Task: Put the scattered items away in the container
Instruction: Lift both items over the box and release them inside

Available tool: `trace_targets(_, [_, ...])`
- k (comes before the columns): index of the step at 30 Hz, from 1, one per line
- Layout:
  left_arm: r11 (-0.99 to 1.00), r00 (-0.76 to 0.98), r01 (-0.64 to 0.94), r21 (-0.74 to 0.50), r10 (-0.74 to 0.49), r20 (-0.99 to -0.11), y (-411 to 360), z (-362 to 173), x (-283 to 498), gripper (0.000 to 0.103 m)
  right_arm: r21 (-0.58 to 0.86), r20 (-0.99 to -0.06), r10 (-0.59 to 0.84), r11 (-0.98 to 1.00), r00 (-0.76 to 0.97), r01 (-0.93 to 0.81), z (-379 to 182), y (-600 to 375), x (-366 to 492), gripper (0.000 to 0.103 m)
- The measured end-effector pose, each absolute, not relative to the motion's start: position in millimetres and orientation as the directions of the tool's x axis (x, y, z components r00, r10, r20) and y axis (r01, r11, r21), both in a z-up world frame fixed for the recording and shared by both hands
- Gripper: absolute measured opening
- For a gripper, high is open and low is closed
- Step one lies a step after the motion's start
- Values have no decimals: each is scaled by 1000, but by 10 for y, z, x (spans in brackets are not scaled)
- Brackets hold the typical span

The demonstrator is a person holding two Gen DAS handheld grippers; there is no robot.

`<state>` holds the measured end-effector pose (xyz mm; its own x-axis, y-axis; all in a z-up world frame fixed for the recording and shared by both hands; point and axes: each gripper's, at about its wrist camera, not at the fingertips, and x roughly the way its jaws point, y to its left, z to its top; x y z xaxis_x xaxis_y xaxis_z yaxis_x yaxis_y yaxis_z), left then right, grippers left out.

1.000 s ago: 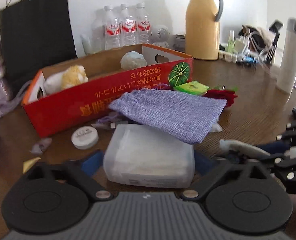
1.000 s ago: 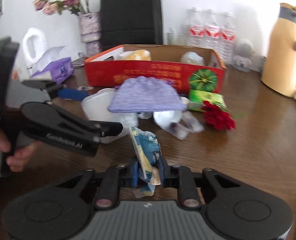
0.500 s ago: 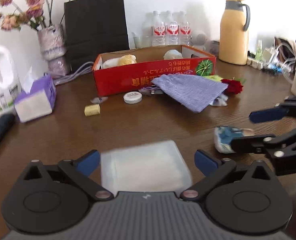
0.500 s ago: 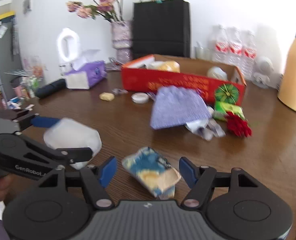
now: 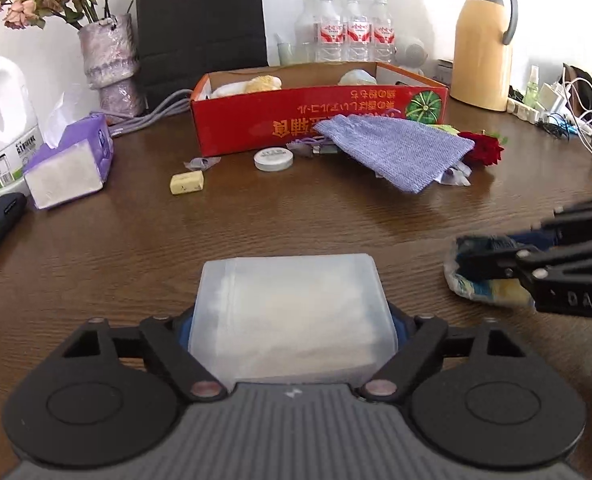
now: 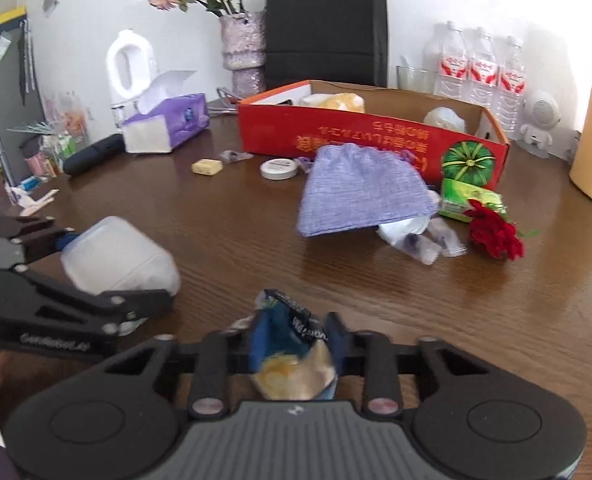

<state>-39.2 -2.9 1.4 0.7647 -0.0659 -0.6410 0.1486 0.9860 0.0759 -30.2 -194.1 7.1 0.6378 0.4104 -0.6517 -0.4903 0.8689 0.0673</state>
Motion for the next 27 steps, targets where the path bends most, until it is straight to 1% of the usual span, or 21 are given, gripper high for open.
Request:
trace_targets(1, [986, 776, 141, 88, -55, -629, -42, 21, -400, 84, 58, -650, 410, 866, 640, -496, 75, -1913, -333, 9])
trace_targets(3, [986, 816, 134, 99, -53, -576, -69, 89, -467, 84, 35, -639, 393, 874, 661, -485, 102, -1866, -392, 8])
trace_targets(5, [989, 860, 117, 96, -53, -507, -82, 217, -556, 84, 33, -597, 394, 882, 699, -469, 197, -1875, -454, 8])
trace_targets(6, [991, 887, 91, 95, -37, -460, -83, 296, -605, 84, 27, -559, 391, 890, 731, -456, 272, -1898, -492, 8])
trace_targets(9, [997, 951, 13, 75, 11, -309, -84, 504, -768, 84, 4, -407, 357, 921, 841, -389, 528, -2004, -643, 8])
trace_targets(13, [999, 999, -32, 10, 32, -37, -154, 631, -1138, 84, 65, -188, 319, 948, 929, -313, 702, -2201, -866, 9])
trace_targets(15, [999, 997, -49, 17, 48, 65, -240, 610, -1318, 84, 82, -64, 283, 957, 957, -278, 684, -2270, -1030, 9])
trace_targets(16, [999, 994, -44, 8, 43, 98, -262, 607, -1388, 84, 96, -13, 254, 963, 967, -252, 664, -2295, -1115, 9])
trace_targets(17, [999, 992, -35, 3, 34, 119, -286, 596, -1441, 84, 106, 21, 225, 968, 974, -226, 647, -2312, -1183, 9])
trace_targets(20, [1000, 992, -22, 22, 19, 122, -358, 600, -1469, 84, 101, 73, 163, 980, 984, -169, 628, -2338, -1280, 9])
trace_targets(24, [1000, 995, -18, 7, 17, 101, -319, 693, -1228, 84, 112, 50, 154, 981, 987, -158, 701, -2363, -1132, 9])
trace_targets(27, [1000, 988, -16, 4, 15, 151, -277, 791, -815, 84, 151, 59, 158, 975, 986, -166, 847, -2345, -865, 9])
